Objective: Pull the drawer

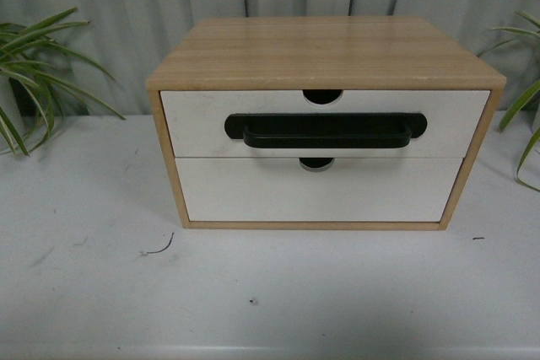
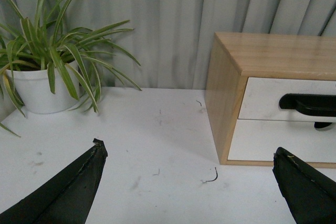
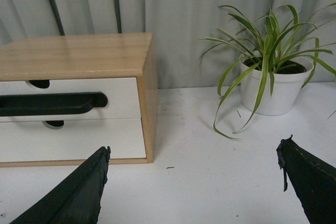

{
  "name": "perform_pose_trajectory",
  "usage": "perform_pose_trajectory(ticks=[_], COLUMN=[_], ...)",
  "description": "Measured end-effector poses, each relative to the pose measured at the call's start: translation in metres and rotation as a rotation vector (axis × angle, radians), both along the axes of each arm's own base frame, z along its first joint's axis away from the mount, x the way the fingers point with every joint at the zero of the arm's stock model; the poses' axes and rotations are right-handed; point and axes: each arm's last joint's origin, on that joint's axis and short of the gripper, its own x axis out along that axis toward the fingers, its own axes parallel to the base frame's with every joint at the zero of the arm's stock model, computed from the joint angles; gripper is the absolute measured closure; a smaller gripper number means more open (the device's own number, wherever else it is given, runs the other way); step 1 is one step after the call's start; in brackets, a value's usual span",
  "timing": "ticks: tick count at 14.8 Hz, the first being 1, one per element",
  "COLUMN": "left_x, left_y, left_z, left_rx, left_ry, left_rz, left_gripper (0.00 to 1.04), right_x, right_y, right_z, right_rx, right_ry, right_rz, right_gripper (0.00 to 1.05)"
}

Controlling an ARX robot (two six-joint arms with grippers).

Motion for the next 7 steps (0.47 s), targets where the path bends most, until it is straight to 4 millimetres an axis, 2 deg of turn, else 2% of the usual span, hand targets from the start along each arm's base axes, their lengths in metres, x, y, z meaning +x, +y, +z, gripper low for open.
perform_pose_trajectory(ticks=[7], left_x=[0.0000], left_y=[0.0000], left_z=[0.0000], left_rx=[0.000], left_ry=[0.000], left_rz=[0.000], left_gripper=[0.07], right_x=[0.0000], right_y=[0.0000], right_z=[0.0000], right_rx=[0.000], right_ry=[0.000], right_rz=[0.000], right_gripper=[0.06])
